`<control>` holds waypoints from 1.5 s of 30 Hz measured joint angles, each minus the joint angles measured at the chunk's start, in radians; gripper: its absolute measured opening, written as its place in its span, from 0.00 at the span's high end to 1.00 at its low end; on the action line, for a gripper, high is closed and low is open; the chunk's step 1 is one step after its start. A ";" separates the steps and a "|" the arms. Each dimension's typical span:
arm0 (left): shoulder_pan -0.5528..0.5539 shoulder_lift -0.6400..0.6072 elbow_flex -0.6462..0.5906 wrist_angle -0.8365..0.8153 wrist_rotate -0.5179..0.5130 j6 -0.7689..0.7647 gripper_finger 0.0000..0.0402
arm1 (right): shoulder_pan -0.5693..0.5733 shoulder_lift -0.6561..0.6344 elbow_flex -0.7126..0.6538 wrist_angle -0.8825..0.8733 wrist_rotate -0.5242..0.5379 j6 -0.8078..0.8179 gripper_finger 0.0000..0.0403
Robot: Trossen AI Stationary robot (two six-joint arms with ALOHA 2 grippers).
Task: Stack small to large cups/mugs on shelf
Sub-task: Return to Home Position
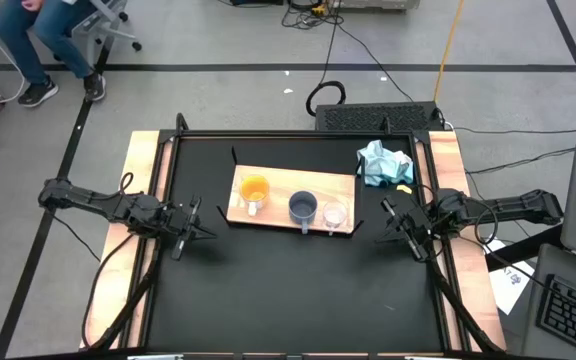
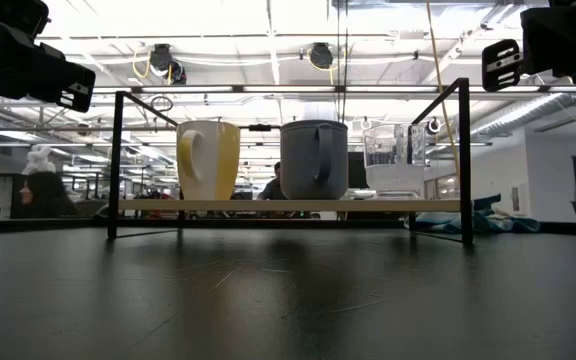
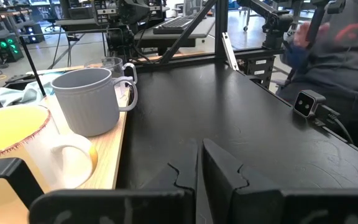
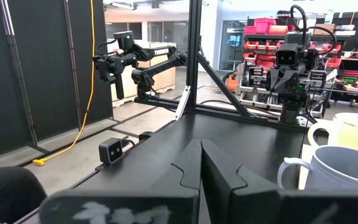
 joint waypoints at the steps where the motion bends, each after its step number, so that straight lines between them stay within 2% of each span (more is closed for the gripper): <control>1: 0.000 0.000 0.000 0.000 0.000 0.000 0.94 | 0.000 0.000 0.000 0.000 0.000 0.000 1.00; 20: 0.000 0.000 0.000 0.000 0.000 0.000 0.94 | 0.000 0.000 0.000 0.008 0.000 0.007 1.00; 24: 0.000 0.000 0.000 0.001 -0.009 0.107 0.94 | -0.001 0.000 0.000 0.009 0.008 0.004 1.00; 30: 0.000 0.000 0.000 0.000 -0.010 0.124 0.94 | -0.001 0.014 0.001 0.005 0.198 0.022 1.00; 34: 0.000 0.000 0.000 0.003 -0.013 0.198 0.94 | -0.001 0.057 0.001 0.010 0.241 -0.010 1.00; 37: 0.000 0.000 0.000 0.005 -0.060 0.205 0.94 | -0.001 0.092 0.001 0.054 0.241 -0.020 1.00; 42: 0.000 0.000 0.000 -0.002 -0.199 0.157 0.94 | -0.001 0.144 0.001 0.133 0.240 -0.020 1.00; 45: 0.000 0.000 0.000 -0.003 -0.230 0.132 0.94 | -0.001 0.165 0.001 0.169 0.241 -0.028 1.00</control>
